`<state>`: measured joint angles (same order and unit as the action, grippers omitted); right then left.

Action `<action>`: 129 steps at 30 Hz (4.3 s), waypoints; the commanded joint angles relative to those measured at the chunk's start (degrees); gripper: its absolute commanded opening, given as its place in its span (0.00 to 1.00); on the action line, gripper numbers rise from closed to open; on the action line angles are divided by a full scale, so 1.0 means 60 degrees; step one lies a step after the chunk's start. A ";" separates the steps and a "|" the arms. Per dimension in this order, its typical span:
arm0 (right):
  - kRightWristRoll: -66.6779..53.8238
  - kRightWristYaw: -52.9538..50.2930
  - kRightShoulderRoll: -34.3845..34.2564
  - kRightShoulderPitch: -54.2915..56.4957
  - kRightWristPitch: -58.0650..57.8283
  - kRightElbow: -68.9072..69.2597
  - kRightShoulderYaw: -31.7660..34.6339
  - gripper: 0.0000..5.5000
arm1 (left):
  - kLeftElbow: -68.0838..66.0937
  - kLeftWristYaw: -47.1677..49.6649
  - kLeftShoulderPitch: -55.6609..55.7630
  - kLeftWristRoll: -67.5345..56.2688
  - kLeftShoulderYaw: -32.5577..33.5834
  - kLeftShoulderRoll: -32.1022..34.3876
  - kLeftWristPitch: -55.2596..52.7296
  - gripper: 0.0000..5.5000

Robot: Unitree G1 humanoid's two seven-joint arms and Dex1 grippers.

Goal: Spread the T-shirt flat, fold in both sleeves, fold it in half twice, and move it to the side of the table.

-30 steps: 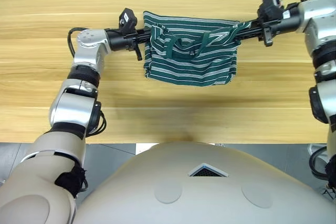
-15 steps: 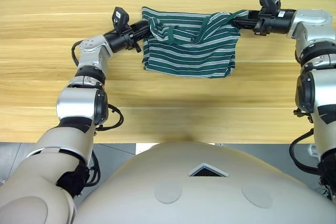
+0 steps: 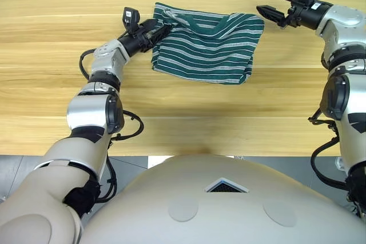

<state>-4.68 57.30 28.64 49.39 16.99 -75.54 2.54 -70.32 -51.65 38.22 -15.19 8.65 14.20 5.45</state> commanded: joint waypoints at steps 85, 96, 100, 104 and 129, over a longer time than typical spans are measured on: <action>0.0874 -0.0026 -0.4584 -0.3663 -0.2799 0.4638 -0.5083 0.98 | 1.3009 0.2658 -0.6226 -0.2624 0.0539 -0.0725 0.0679 0.98; -0.0592 0.0101 -0.3381 -0.5020 -0.2448 0.9951 -0.3585 0.98 | 1.2669 0.2648 -0.6311 -0.1648 0.0133 -0.0547 0.1229 0.98; -0.1580 0.1524 -0.0985 -0.5887 -0.0308 1.1787 -0.1907 0.98 | 1.2777 0.2207 -0.7088 0.0244 -0.0163 0.0617 0.2231 0.98; -0.1194 0.3091 0.1772 -0.6874 0.2116 1.0037 -0.0971 0.98 | 1.2595 0.0366 -0.9411 0.1122 0.0272 0.3060 0.3680 0.98; -0.0386 0.3947 0.1876 -0.7286 0.4291 0.8525 -0.3276 0.98 | 1.3448 -0.0528 -1.0501 0.4258 -0.2687 0.6021 0.4112 0.98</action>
<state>-9.56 81.86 40.66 5.53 41.98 -24.33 -15.98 10.76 -53.16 -22.57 8.01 -5.64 48.16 31.05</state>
